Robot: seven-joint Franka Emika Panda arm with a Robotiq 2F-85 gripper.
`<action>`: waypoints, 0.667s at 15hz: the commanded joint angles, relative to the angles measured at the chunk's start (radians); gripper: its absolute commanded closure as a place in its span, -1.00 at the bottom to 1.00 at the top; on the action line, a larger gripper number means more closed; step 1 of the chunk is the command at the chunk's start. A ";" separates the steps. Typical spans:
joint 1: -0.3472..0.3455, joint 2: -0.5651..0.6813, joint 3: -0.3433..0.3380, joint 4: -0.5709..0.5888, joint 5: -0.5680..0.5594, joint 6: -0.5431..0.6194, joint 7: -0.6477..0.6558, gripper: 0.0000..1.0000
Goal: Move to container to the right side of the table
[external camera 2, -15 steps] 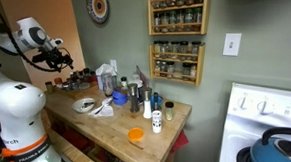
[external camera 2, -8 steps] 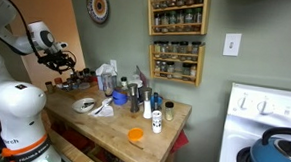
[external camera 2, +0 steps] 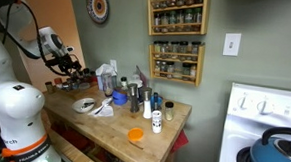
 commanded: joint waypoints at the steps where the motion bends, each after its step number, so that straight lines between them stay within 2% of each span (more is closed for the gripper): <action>1: 0.047 0.219 -0.031 0.113 -0.017 0.026 0.120 -1.00; 3: 0.095 0.300 -0.082 0.139 -0.016 0.150 0.183 -1.00; 4: 0.118 0.193 -0.109 0.088 0.012 0.083 0.114 -1.00; 6: 0.154 0.263 -0.147 0.116 0.029 0.141 0.127 -1.00; 8: 0.163 0.290 -0.158 0.132 0.035 0.149 0.124 -1.00; 9: 0.175 0.291 -0.173 0.151 0.019 0.106 0.191 -1.00; 10: 0.124 0.335 -0.142 0.191 -0.087 0.071 0.340 -1.00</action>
